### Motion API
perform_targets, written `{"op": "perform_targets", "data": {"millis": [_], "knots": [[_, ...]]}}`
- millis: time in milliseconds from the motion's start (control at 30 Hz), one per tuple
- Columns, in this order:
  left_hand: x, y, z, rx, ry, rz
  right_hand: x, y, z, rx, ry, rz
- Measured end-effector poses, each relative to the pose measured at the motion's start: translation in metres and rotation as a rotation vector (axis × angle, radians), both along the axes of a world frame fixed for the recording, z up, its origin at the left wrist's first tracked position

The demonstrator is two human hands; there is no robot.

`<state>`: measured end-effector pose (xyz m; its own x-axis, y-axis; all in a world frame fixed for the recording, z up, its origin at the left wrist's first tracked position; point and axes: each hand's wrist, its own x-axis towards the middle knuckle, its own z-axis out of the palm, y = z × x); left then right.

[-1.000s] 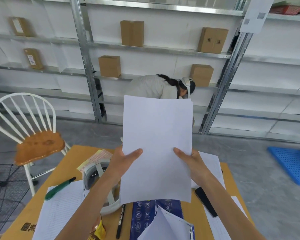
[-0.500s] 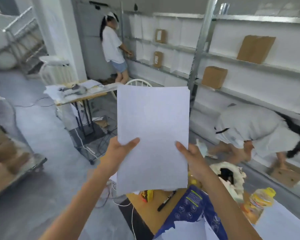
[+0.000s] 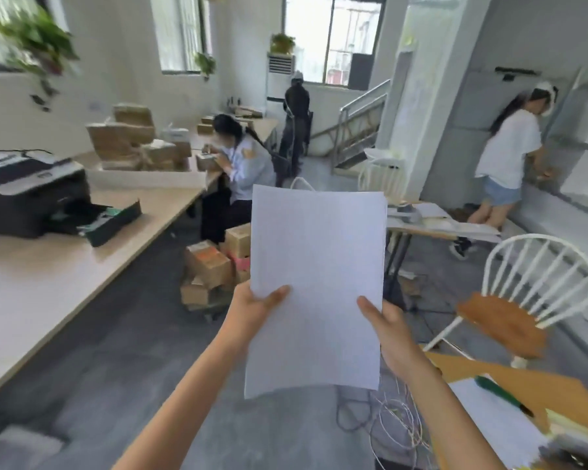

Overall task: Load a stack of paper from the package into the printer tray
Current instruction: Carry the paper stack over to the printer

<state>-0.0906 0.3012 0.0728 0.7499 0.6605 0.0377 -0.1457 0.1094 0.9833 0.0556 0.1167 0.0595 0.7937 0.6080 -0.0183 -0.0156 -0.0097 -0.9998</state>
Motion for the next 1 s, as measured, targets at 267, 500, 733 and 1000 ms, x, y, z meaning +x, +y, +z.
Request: {"op": "perform_targets", "data": {"millis": [267,500,733,1000], "knots": [[-0.114,0.13,-0.003,0.106,0.024,0.293,-0.058,0.188,-0.006,0.042,0.039,0.325],[-0.208,0.216,-0.026,0.107,0.142,0.523,-0.128,0.324,-0.017,0.037,0.067,0.564],[-0.239,0.278,-0.046,0.067,0.15,0.735,-0.152,0.421,-0.027,0.021,0.081,0.763],[-0.212,0.383,-0.059,-0.002,0.137,0.91,-0.115,0.565,-0.025,0.016,0.038,0.961]]}}
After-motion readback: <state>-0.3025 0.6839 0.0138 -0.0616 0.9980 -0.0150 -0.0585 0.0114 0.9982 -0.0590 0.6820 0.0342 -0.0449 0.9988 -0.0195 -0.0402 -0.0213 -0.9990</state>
